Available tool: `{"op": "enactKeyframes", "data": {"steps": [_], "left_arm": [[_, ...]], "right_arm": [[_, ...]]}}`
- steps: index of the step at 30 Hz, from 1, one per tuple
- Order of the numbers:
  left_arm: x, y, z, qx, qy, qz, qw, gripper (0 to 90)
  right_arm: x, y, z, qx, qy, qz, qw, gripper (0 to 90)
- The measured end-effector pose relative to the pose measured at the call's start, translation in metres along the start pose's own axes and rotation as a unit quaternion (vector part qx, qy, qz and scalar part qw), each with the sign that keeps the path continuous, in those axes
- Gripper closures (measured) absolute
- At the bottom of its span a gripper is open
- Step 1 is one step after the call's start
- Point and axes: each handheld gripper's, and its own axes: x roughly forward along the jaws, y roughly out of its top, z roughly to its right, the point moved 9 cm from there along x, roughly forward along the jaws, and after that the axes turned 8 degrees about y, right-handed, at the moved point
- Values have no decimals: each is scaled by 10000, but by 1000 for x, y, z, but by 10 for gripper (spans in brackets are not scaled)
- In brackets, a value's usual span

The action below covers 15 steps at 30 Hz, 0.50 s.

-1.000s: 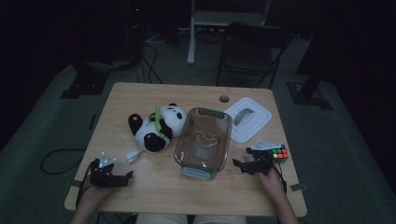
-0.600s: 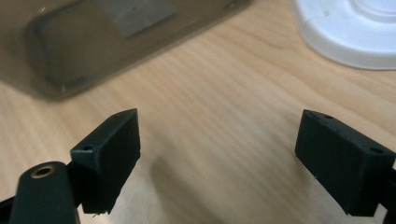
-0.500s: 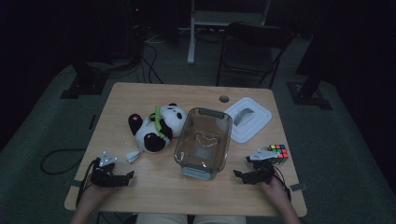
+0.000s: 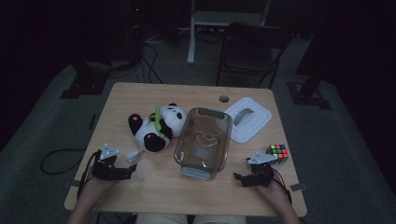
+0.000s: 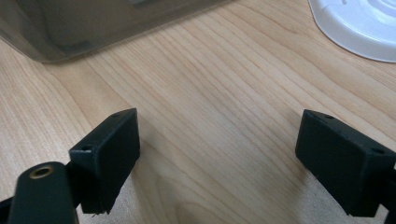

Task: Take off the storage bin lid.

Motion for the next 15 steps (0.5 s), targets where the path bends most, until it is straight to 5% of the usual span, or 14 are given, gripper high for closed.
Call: {"op": "enactKeyframes", "data": {"steps": [15], "left_arm": [[0,71,26,374,-174,355,9985,47]], "right_arm": [[0,0,0,11,-8,-7,10000,135]]}}
